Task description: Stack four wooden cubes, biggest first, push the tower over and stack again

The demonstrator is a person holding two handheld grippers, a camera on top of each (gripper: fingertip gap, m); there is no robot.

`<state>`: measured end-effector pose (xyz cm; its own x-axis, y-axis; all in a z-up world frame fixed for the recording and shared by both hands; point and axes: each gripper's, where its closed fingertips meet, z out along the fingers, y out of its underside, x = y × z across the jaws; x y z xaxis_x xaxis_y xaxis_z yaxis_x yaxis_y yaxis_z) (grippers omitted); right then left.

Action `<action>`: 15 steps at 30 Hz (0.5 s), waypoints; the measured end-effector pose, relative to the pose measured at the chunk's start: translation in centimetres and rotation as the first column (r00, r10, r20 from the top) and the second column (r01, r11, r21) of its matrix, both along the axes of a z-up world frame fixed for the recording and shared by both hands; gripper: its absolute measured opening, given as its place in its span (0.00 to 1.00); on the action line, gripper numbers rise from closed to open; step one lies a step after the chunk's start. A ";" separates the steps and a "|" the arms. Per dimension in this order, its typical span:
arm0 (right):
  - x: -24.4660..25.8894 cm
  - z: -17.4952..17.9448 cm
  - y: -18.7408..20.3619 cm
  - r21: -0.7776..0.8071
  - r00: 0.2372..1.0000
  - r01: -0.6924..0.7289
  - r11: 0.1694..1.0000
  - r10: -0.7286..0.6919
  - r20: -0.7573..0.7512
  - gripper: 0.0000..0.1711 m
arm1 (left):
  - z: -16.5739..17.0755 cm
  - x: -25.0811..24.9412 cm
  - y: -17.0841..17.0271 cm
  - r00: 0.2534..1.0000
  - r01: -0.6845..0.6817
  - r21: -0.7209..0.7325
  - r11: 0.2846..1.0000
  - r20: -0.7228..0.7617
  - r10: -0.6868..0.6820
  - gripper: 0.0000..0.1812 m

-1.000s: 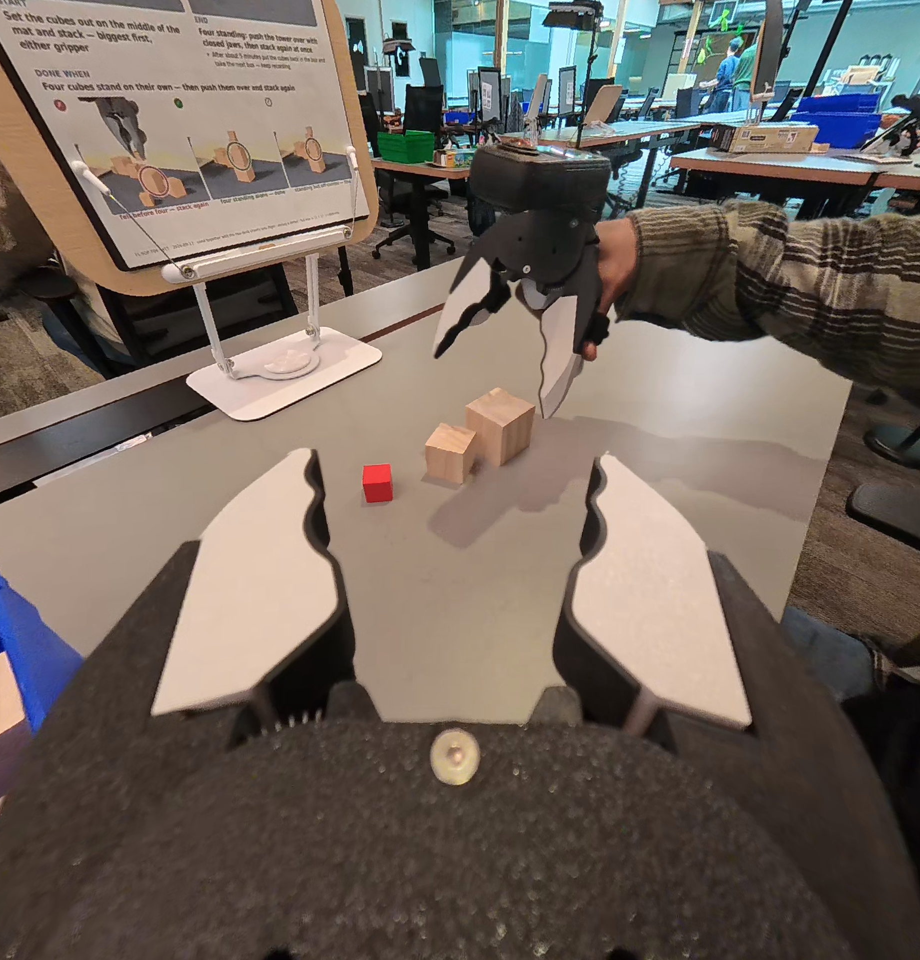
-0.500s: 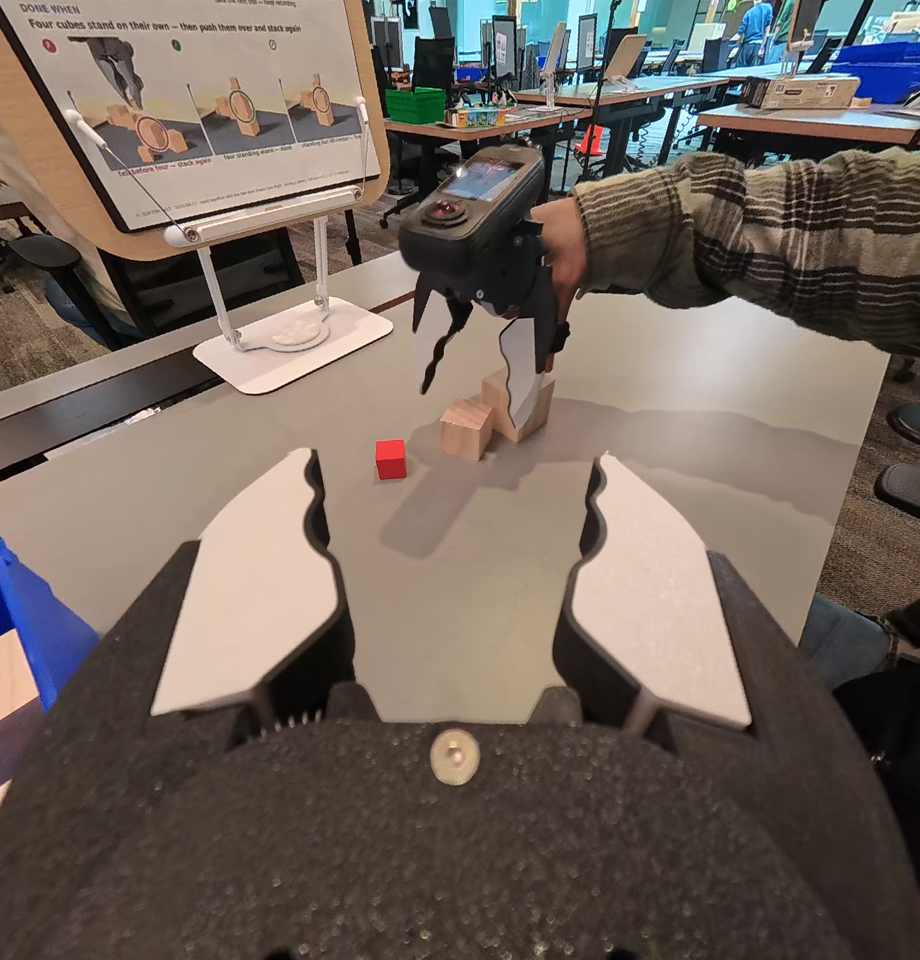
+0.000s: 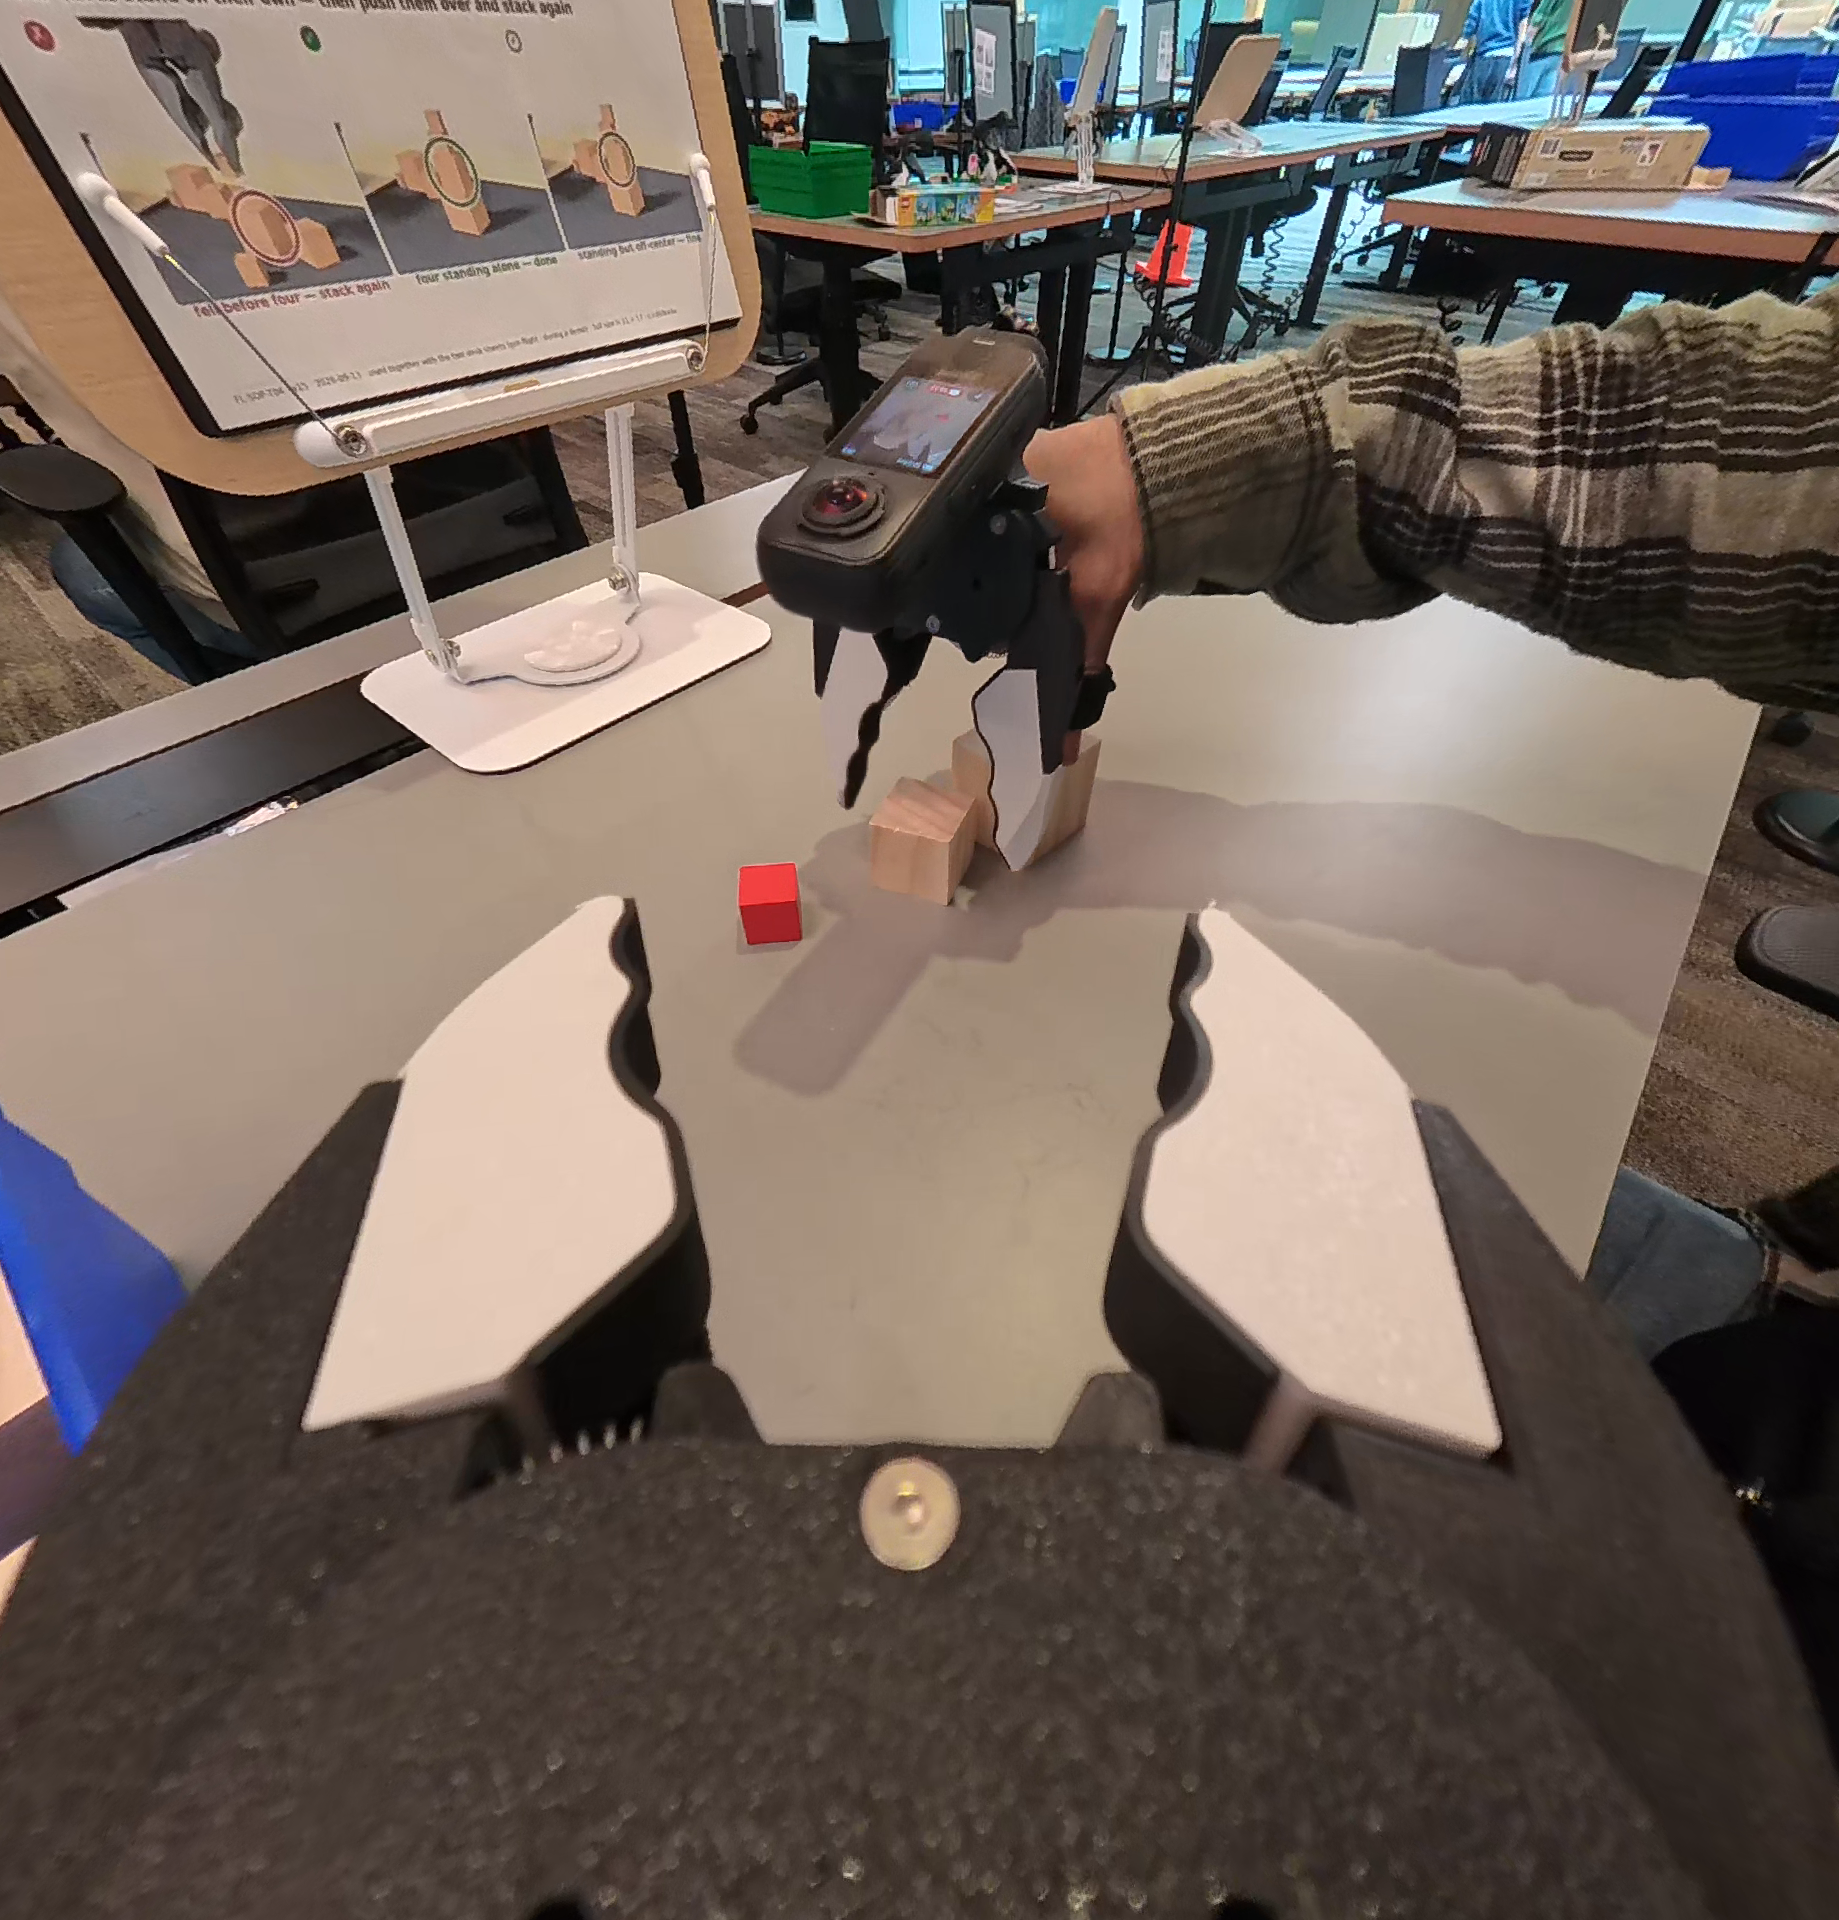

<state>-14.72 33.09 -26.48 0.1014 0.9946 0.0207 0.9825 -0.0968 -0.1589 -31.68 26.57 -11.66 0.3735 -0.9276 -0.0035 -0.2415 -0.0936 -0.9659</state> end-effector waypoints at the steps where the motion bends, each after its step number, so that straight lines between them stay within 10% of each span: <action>1: 0.0 0.0 0.0 -0.003 1.000 -0.002 1.000 0.002 0.002 0.48 | 0.0 0.0 0.0 1.000 0.000 0.000 1.000 -0.002 0.000 0.53; 15: -0.1 0.2 0.0 -0.056 0.997 0.068 0.996 -0.066 0.031 0.26 | 0.0 0.1 -0.2 1.000 0.006 0.000 1.000 -0.013 -0.006 0.52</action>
